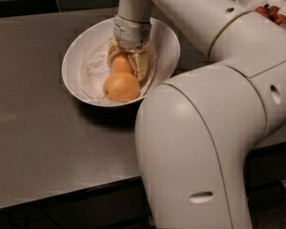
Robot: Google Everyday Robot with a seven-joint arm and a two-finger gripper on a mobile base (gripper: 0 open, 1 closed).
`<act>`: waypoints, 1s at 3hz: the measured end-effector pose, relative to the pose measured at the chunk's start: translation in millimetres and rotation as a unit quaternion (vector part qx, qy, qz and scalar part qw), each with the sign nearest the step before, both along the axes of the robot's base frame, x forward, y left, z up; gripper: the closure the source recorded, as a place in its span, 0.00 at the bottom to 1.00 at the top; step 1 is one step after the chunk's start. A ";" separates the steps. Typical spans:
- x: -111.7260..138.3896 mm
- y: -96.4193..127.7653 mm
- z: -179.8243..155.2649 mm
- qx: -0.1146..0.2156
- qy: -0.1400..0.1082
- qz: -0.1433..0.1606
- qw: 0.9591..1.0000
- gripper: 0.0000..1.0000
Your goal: Pick orange from white bowl
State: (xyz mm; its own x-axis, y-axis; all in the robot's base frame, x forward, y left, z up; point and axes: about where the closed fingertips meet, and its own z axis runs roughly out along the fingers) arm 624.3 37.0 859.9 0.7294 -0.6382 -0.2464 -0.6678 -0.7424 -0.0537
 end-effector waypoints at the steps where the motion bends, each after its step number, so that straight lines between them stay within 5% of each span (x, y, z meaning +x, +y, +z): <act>1: 0.0 0.0 0.0 0.000 0.000 0.000 1.000 0.56; 2: 0.0 0.0 0.0 0.000 0.000 0.000 1.000 0.79; 3: 7.4 3.7 4.9 0.021 -0.025 -0.011 0.999 0.99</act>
Offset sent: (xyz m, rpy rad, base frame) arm 0.0000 0.0000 0.0000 0.0000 0.0000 0.0000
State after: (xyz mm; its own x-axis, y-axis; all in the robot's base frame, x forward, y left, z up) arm 631.7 40.7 864.9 0.7272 -0.6443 -0.2369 -0.6799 -0.7236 -0.1191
